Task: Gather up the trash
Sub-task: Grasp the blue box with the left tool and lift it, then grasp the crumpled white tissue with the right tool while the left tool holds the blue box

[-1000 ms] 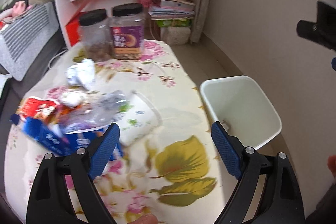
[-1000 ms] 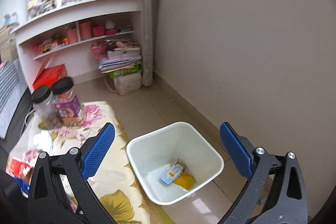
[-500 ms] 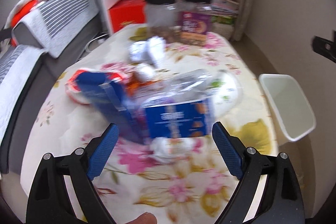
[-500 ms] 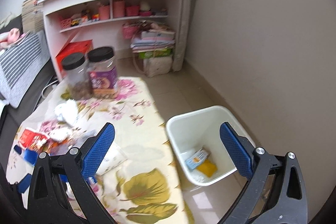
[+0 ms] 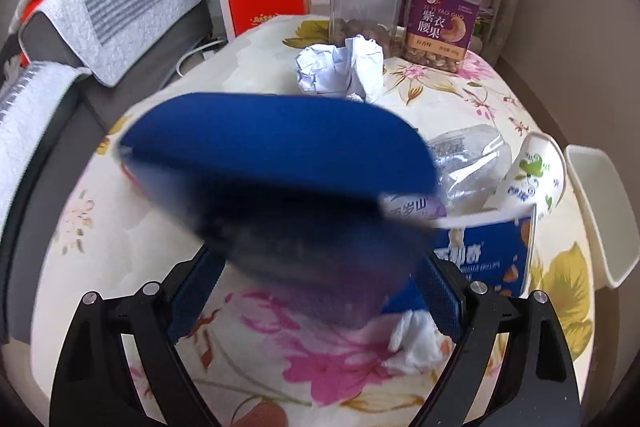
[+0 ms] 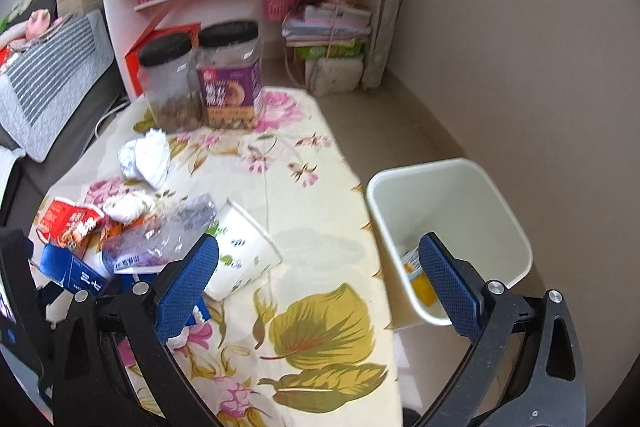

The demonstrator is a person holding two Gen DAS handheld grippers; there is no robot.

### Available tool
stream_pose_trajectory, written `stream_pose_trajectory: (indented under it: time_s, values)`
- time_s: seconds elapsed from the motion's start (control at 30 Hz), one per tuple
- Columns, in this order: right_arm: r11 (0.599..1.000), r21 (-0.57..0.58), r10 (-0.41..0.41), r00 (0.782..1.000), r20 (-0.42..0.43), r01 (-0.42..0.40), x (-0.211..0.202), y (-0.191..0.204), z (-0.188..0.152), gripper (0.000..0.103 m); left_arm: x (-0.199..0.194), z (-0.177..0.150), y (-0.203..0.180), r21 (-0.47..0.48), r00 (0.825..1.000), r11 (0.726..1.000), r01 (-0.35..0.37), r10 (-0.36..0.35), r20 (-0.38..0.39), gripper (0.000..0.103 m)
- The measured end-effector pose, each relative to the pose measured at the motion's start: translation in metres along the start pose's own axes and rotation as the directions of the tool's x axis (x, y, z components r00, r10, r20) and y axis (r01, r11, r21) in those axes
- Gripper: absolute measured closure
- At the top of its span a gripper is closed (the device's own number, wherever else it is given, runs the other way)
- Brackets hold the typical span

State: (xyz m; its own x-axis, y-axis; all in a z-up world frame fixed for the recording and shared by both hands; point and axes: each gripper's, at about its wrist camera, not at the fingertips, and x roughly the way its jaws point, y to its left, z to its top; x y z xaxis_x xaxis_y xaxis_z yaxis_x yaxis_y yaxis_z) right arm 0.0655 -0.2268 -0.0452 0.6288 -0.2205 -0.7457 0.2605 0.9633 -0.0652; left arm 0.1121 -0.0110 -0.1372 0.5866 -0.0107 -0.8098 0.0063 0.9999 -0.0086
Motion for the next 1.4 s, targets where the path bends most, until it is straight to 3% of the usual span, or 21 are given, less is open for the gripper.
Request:
stream_pose_trajectory:
  time_s: [0.07, 0.13, 0.2, 0.4, 0.5, 0.57, 0.67, 0.73, 0.87, 1.0, 1.03, 1.1, 1.23, 1.4]
  values:
    - [1.0, -0.008, 0.013, 1.0, -0.022, -0.013, 0.005, 0.003, -0.002, 0.007, 0.0, 0.002, 0.001, -0.01, 1.0, 1.0, 0.021, -0.021, -0.001, 0.017]
    - [0.999, -0.03, 0.029, 0.998, -0.051, -0.031, 0.01, 0.008, -0.005, 0.007, -0.001, 0.003, 0.001, 0.0, 0.999, 0.999, 0.04, -0.04, -0.005, 0.043]
    - [0.997, -0.055, 0.049, 0.996, -0.08, -0.053, 0.014, 0.013, -0.01, 0.007, 0.0, 0.004, 0.004, 0.001, 0.999, 0.999, 0.043, -0.043, -0.032, 0.056]
    - [0.989, -0.085, 0.103, 0.98, -0.168, -0.119, 0.024, 0.03, -0.025, 0.007, -0.013, 0.002, 0.017, -0.034, 0.997, 0.998, 0.048, -0.05, -0.063, 0.062]
    - [0.983, -0.057, 0.157, 0.959, -0.235, -0.175, 0.03, 0.041, -0.04, 0.007, -0.032, 0.004, 0.022, -0.031, 0.997, 0.998, 0.05, -0.052, -0.063, 0.063]
    - [0.976, -0.003, 0.207, 0.932, -0.296, -0.217, 0.037, 0.049, -0.053, 0.007, -0.055, 0.006, 0.025, -0.006, 0.998, 0.999, 0.053, -0.053, -0.041, 0.063]
    - [0.955, 0.125, 0.296, 0.87, -0.394, -0.268, 0.052, 0.065, -0.075, 0.01, -0.091, 0.008, 0.028, 0.036, 0.998, 0.998, 0.054, -0.055, 0.022, 0.063]
    - [0.943, 0.194, 0.327, 0.85, -0.413, -0.269, 0.059, 0.072, -0.083, 0.013, -0.11, 0.008, 0.031, 0.048, 0.996, 0.997, 0.064, -0.066, 0.055, 0.063]
    - [0.929, 0.282, 0.341, 0.851, -0.399, -0.24, 0.068, 0.079, -0.089, 0.018, -0.122, 0.003, 0.04, 0.023, 0.993, 0.996, 0.09, -0.091, 0.076, 0.062]
    - [0.922, 0.308, 0.352, 0.841, -0.412, -0.235, 0.078, 0.088, -0.093, 0.026, -0.112, 0.001, 0.049, -0.019, 0.994, 0.995, 0.102, -0.101, 0.048, 0.062]
    - [0.927, 0.295, 0.34, 0.85, -0.402, -0.231, 0.079, 0.091, -0.093, 0.027, -0.111, 0.001, 0.051, -0.027, 0.993, 0.994, 0.107, -0.105, 0.044, 0.062]
    - [0.932, 0.266, 0.337, 0.859, -0.386, -0.246, 0.077, 0.097, -0.092, 0.036, -0.11, 0.004, 0.053, -0.034, 0.993, 0.994, 0.108, -0.106, 0.043, 0.062]
    - [0.925, 0.233, 0.372, 0.848, -0.379, -0.301, 0.072, 0.11, -0.091, 0.064, -0.107, 0.004, 0.061, -0.062, 0.993, 0.992, 0.112, -0.11, 0.031, 0.062]
    - [0.924, 0.171, 0.381, 0.846, -0.372, -0.341, 0.062, 0.127, -0.091, 0.07, -0.102, 0.001, 0.066, -0.08, 0.994, 0.991, 0.108, -0.106, 0.019, 0.062]
